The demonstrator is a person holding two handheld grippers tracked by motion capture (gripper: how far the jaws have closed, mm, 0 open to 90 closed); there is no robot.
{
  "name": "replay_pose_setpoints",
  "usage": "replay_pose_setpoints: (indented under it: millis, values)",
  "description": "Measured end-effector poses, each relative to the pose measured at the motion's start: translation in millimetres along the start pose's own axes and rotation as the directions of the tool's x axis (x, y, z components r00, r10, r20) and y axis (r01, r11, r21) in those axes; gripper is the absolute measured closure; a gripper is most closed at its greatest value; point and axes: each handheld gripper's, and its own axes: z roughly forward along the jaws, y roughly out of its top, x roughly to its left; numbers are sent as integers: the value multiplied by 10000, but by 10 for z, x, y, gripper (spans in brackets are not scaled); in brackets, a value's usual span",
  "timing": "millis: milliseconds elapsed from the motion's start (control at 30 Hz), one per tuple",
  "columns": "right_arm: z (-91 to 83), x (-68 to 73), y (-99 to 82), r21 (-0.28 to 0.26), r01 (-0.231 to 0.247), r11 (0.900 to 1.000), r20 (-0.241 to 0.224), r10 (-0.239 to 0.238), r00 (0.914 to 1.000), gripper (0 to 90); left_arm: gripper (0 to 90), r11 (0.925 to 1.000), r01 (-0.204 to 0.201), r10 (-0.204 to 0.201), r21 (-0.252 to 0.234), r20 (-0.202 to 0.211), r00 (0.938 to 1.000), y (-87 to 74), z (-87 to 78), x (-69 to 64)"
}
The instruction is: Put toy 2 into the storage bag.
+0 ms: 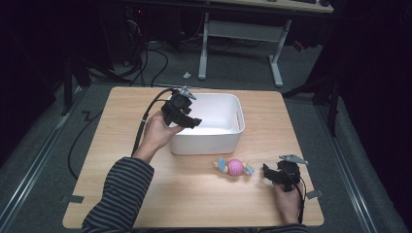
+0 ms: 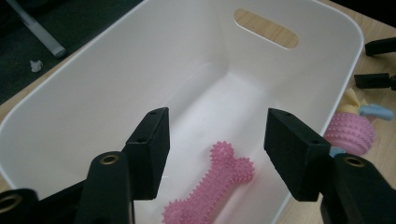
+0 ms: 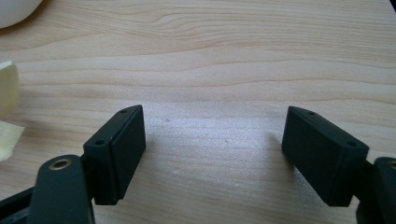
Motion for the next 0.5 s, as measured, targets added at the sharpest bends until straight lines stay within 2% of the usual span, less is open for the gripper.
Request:
replay_pose_setpoints:
  millis: [333, 500]
  values:
    - [0, 0, 0, -3, 8, 10000, -9, -8, 10000, 218, 380, 9979, 292, -309, -578, -285, 9991, -176, -279, 66]
    - [0, 0, 0, 0, 2, 10000, -7, -2, 10000, 218, 379, 9958, 299, -343, -861, -501, 9982, -236, -399, 83]
